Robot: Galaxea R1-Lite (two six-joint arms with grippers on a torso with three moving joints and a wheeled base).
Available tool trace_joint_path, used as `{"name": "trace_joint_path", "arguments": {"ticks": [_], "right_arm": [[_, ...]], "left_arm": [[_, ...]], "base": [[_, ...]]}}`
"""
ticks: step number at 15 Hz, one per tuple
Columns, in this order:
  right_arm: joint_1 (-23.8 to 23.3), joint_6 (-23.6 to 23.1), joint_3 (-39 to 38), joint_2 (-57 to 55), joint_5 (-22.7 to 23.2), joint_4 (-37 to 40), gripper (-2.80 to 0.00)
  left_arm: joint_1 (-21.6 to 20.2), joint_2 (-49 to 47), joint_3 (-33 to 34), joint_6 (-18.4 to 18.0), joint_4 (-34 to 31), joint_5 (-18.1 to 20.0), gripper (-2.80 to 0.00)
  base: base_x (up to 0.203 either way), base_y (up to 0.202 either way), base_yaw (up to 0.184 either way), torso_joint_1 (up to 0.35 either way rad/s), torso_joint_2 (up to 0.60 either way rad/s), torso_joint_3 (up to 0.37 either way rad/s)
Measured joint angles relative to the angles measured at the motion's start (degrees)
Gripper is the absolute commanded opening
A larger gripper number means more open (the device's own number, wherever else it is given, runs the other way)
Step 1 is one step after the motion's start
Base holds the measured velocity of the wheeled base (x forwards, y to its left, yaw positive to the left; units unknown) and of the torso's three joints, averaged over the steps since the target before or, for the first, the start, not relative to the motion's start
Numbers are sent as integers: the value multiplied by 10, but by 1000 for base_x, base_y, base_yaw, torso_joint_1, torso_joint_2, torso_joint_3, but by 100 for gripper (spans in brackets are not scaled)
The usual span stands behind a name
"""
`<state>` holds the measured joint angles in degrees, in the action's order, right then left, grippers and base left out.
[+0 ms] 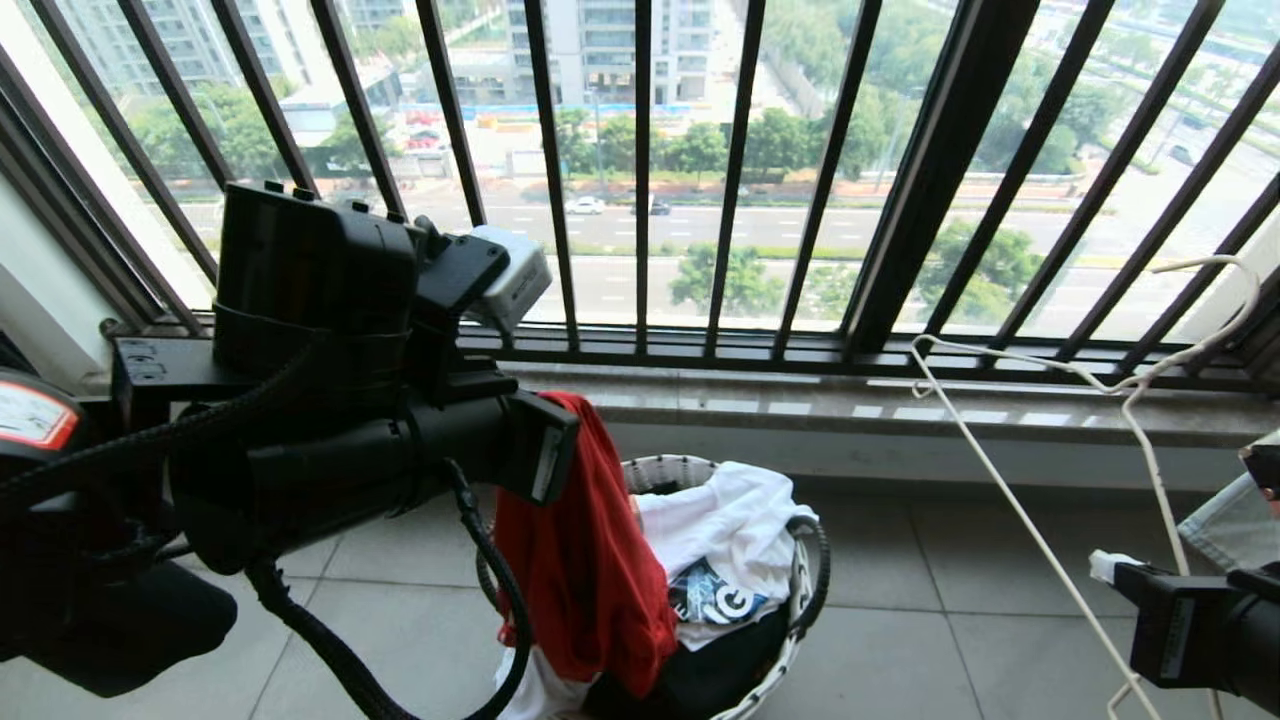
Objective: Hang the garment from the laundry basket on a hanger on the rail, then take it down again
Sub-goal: Pick up clothes from the basket
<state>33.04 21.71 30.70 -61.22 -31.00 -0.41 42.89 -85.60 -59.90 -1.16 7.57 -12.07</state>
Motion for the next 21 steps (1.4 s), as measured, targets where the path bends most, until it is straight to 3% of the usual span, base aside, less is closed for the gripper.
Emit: {"name": "trace_joint_path", "arguments": {"ticks": [3, 12, 21], "right_arm": [[0, 0, 0, 0, 0, 0, -280], [0, 0, 0, 0, 0, 0, -280], [0, 0, 0, 1, -2, 0, -280]], "left_arm": [[0, 6, -13, 12, 0, 0, -280], [-8, 27, -78, 94, 6, -17, -280], [-17, 27, -85, 99, 7, -17, -280]], "base": [[0, 0, 0, 0, 0, 208], [0, 0, 0, 2, 2, 204], [0, 0, 0, 2, -10, 144]]}}
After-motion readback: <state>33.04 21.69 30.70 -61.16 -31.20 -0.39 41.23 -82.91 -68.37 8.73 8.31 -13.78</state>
